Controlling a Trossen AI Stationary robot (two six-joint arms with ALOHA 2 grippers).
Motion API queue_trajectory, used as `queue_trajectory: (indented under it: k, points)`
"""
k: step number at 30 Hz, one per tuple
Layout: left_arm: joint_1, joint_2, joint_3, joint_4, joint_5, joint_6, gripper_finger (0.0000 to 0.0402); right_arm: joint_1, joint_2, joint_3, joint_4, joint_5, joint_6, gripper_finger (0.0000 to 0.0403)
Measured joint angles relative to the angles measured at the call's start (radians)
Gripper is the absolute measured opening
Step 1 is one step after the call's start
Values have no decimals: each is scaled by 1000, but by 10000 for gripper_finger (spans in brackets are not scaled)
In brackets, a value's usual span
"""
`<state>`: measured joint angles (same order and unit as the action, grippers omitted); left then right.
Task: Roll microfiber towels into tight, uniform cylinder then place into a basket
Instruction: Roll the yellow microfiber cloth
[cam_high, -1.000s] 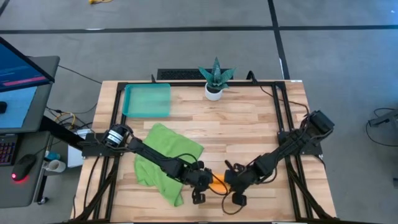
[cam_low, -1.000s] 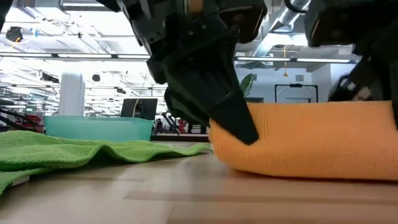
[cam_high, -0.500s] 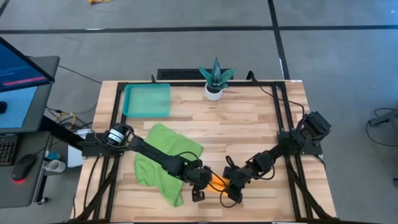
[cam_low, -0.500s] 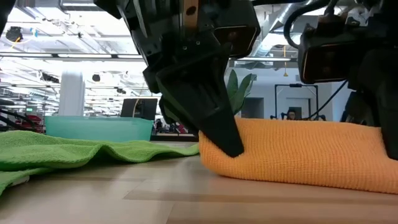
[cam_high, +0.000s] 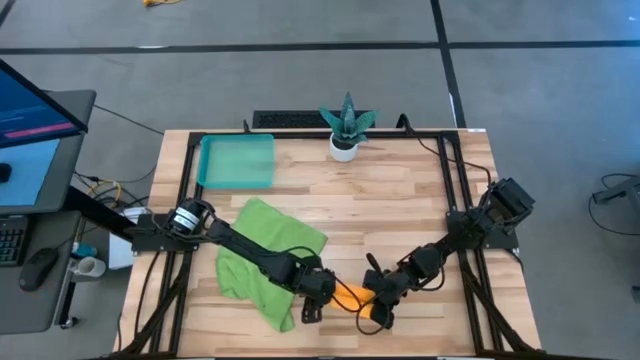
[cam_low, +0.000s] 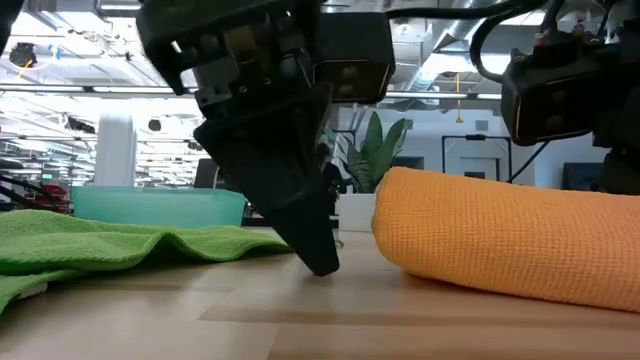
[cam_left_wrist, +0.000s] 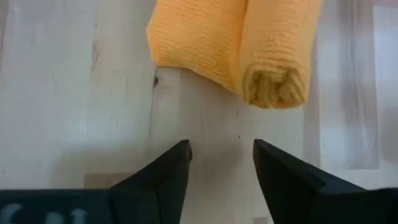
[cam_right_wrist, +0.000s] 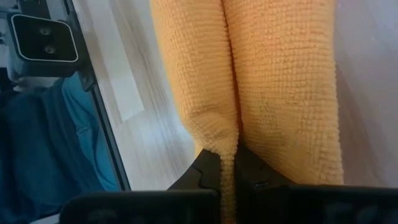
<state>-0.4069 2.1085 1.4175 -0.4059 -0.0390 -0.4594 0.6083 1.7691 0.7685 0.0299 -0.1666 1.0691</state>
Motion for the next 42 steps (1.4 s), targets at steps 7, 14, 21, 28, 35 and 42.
queue_trajectory:
  k: [7,14,21,28,35,42]
  points:
    - [-105,-57,-4,1,-246,89,160,0,1,0,-1,16,-4,24]
    - [-202,-65,-1,203,-415,291,109,-1,1,0,1,22,-4,26]
    - [-154,-61,-1,273,-394,369,16,1,1,-2,8,26,-5,25]
    - [-110,21,0,352,-275,366,6,3,1,-2,9,29,-7,23]
    - [-92,39,0,304,-386,262,1,11,1,-2,11,24,-6,24]
    - [-73,60,3,232,-310,87,0,2,3,-2,13,9,27,39]
